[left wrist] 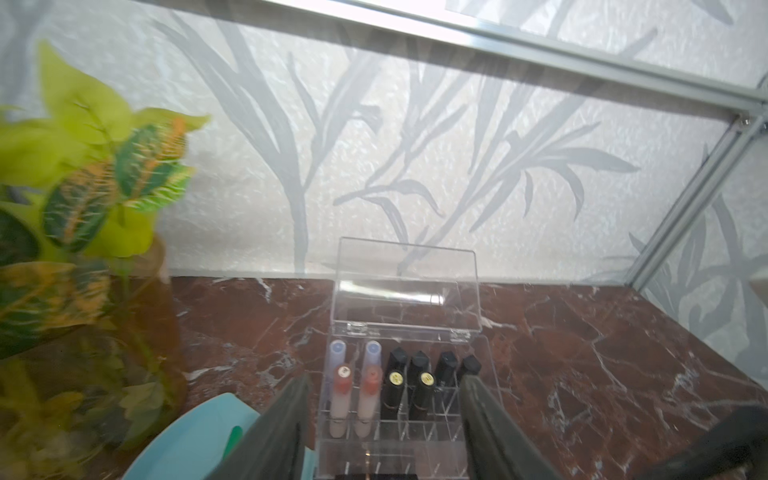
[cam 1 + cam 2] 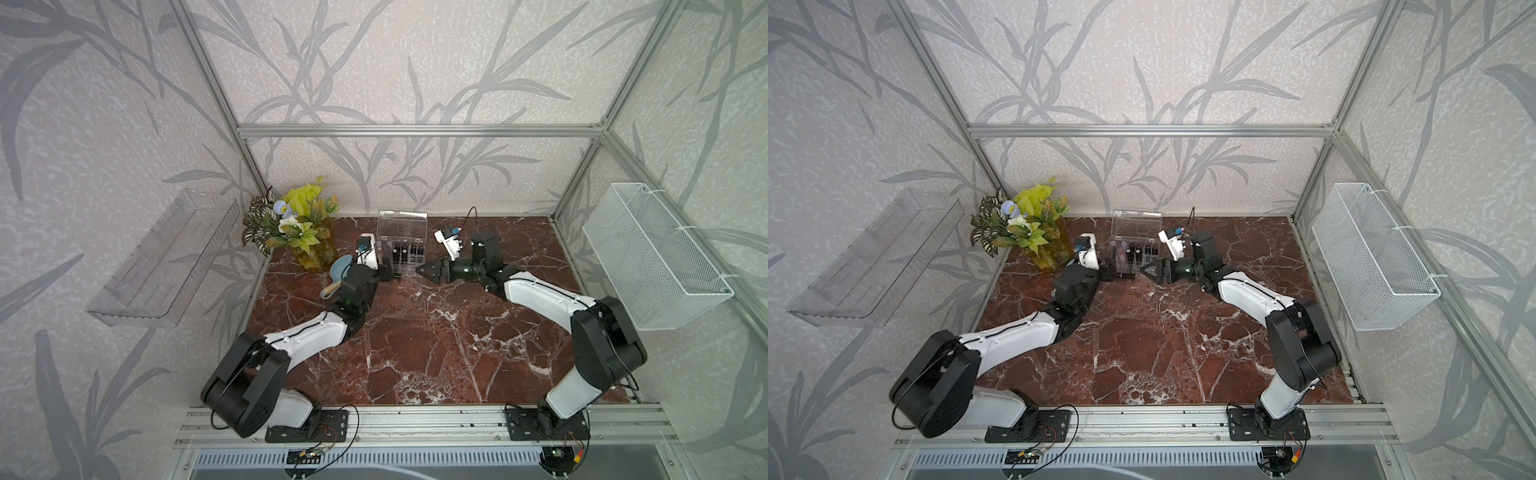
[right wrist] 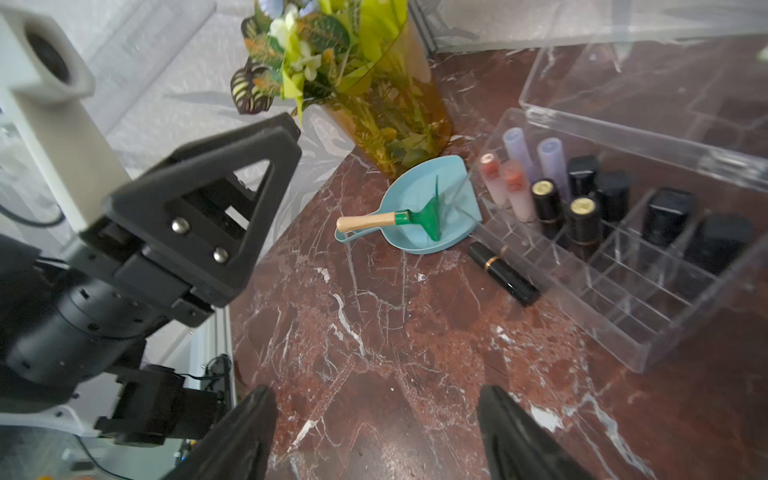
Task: Arrange the lipsticks in the organizer
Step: Place the lipstick in the storage box, then pick up the lipstick at the center of the board.
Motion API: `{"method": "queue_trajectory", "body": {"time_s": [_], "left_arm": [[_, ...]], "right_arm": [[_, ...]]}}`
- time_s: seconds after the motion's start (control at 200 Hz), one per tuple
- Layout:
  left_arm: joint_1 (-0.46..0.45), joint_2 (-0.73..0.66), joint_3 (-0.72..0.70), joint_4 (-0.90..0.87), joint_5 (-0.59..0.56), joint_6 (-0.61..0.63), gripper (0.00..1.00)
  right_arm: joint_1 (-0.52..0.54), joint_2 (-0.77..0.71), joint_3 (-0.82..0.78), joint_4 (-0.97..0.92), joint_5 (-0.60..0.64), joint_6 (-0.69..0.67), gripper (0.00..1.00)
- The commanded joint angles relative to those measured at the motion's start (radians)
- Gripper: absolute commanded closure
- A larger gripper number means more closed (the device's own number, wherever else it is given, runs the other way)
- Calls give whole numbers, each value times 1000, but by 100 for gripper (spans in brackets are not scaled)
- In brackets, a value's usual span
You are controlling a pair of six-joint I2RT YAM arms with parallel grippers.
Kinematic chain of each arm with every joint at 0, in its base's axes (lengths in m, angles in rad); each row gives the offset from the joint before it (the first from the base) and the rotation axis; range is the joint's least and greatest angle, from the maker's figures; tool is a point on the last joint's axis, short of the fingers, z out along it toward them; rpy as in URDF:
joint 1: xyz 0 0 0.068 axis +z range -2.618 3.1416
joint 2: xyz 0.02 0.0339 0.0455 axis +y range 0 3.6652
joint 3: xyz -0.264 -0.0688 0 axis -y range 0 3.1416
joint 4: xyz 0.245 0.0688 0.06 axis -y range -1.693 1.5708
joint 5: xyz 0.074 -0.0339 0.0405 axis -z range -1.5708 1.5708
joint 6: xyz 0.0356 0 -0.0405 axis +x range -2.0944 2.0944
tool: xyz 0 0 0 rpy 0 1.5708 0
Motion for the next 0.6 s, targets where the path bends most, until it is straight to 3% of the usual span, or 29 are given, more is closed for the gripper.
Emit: {"method": "queue_trajectory", "body": {"time_s": [0.0,0.28,0.595], "left_arm": [[64,-53,-87,38,-10,-90,41],[243,-44,-217,145,126,-235,42],[281,-44,-236,173,168,-257,42]], "right_arm": [[49,32,54,-177,135,-158,17],[174,222,215,-323,366,-278,14],[216,415,389,-385,509,-340,5]]}}
